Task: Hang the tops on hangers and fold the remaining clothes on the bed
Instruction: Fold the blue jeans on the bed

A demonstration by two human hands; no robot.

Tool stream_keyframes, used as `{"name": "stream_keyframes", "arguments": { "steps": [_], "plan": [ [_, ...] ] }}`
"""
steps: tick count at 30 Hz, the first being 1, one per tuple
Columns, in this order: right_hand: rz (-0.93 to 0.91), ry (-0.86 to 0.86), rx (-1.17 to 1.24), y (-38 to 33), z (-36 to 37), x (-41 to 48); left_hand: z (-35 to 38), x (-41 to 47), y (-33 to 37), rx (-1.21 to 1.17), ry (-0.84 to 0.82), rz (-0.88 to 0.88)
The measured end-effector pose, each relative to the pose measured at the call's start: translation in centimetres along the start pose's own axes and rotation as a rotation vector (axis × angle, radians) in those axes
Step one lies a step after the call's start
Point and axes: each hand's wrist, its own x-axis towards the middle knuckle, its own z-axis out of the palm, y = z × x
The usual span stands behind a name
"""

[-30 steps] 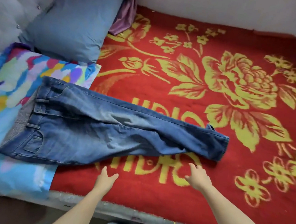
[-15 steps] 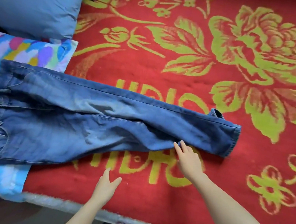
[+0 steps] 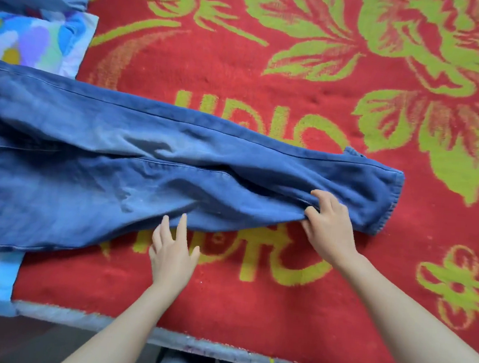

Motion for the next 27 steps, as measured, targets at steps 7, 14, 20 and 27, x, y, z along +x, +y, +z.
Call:
{"name": "stream_keyframes", "arguments": {
  "steps": [7,14,20,27],
  "plan": [
    [-0.112,0.055,0.053,-3.1,-5.9,-7.6,0.1,0.7,-0.7,0.292,-0.044,0.33],
    [0.453,-0.905,-0.077,-4.1,-2.6,-12.8,2.5,-1.2,-5.0,0.4,-0.26,0.465],
    [0.814,-0.439,0.029,-3.9,-1.5,-13.9,0.6,-1.3,-4.2,0.251,-0.079,0.517],
    [1.26,-0.127,0.405,-3.4,-2.4,-9.5,0.2,1.6,-2.0,0.334,-0.037,0.648]
  ]
}}
